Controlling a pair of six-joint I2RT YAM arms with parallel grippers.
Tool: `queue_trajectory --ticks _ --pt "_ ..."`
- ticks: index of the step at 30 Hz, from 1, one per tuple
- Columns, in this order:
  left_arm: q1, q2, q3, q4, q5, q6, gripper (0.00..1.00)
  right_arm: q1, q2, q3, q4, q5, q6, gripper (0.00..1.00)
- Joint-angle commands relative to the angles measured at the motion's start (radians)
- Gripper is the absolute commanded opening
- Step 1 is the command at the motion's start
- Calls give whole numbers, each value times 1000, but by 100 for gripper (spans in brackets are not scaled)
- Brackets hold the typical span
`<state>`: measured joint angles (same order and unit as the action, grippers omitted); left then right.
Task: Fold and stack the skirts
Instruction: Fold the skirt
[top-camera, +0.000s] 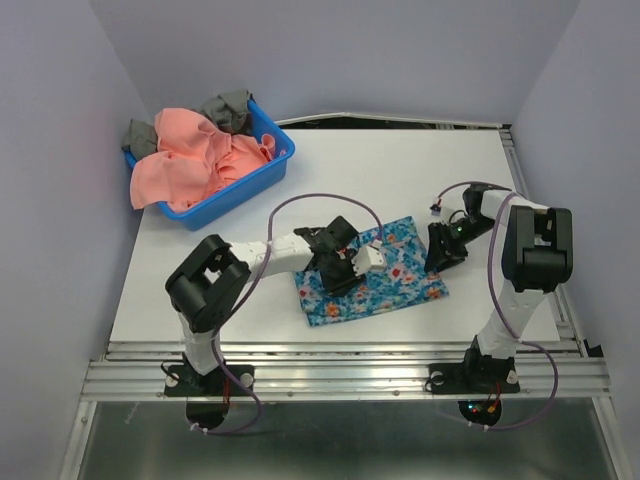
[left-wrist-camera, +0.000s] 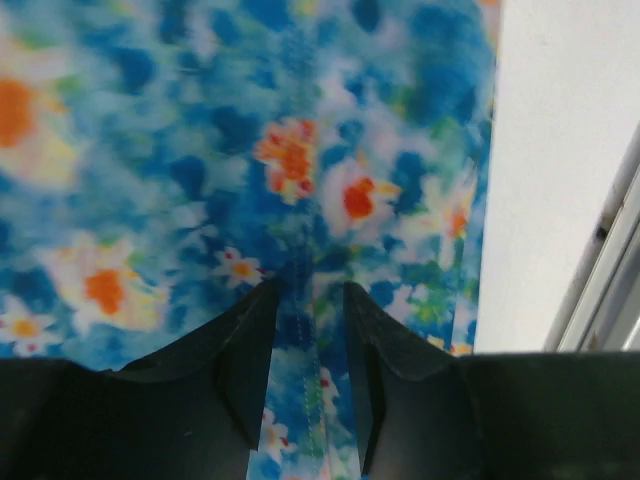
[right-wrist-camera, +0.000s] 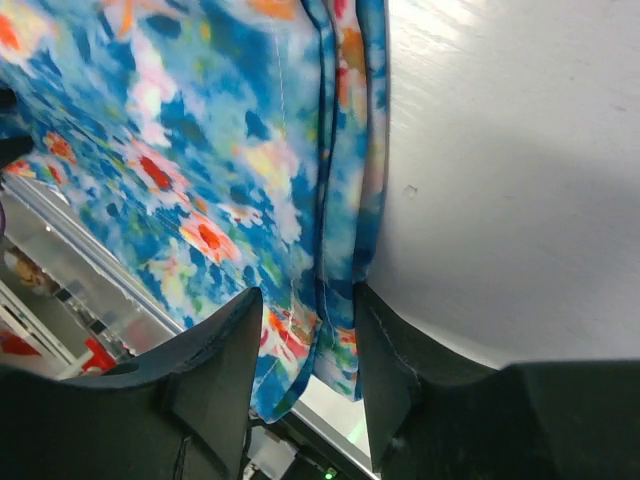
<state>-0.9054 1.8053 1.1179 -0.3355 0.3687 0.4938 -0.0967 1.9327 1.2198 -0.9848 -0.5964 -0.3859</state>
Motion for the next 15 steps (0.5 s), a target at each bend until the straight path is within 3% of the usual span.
queue_trajectory --ticks 1,4,6,10,13,15 --pt "118 25 0 -16 -27 3 45 8 0 15 83 -29 73 48" --pt "187 35 51 -45 -42 38 45 8 -31 20 78 9 87 53" --pt "201 2 78 -56 -34 57 55 8 -63 24 78 74 102 56" --pt "203 -107 79 -51 -5 20 64 8 -132 78 55 138 116 59" --pt "201 -216 44 -33 -26 -18 76 8 -164 113 -6 98 96 59" --pt "203 -270 20 -33 -79 -32 92 18 -176 136 -46 58 78 58"
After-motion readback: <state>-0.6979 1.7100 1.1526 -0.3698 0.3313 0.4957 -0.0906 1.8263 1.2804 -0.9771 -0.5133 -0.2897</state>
